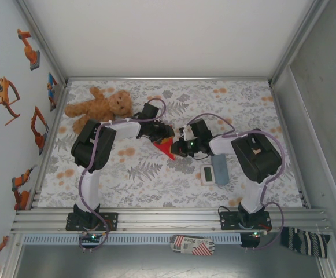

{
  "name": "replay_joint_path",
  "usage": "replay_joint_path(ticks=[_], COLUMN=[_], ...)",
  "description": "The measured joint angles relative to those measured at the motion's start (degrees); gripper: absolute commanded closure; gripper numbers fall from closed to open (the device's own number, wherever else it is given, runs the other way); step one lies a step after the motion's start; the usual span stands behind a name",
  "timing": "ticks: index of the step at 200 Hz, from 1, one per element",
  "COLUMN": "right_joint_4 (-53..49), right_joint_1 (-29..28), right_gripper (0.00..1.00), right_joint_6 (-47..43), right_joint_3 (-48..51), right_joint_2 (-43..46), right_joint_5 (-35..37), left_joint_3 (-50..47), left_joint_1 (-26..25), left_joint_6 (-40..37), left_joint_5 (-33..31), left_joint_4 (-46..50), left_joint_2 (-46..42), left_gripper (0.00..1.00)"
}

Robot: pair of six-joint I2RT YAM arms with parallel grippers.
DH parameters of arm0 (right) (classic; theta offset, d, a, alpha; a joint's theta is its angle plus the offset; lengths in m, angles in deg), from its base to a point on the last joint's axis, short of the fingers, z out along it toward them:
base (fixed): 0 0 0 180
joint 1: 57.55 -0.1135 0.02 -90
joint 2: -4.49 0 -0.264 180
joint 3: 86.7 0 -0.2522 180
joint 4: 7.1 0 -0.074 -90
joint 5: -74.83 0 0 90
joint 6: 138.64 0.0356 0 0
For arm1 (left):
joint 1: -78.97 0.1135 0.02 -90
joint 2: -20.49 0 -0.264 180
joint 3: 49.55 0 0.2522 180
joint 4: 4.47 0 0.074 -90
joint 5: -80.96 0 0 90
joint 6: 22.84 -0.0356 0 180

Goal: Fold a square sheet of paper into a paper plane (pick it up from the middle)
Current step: Fourth fold the wing at the center of the table.

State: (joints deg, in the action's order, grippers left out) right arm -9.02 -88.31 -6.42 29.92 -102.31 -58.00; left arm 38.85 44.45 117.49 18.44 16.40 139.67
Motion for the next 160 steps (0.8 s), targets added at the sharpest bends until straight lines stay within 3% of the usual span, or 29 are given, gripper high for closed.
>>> replay_joint_path(ticks=[160], right_joint_4=[-3.34], right_joint_1=[-0.31], right_gripper=[0.92], right_joint_6=[-1.16], right_joint_3=[-2.08], right_joint_2=[-3.23], right_joint_5=[0.24], left_joint_3=[0.17], left_joint_1=[0.00], left_joint_6=[0.02], left_joint_5=[0.00], left_joint_4=[0.22], left_joint_2=[0.00], left_gripper=[0.60])
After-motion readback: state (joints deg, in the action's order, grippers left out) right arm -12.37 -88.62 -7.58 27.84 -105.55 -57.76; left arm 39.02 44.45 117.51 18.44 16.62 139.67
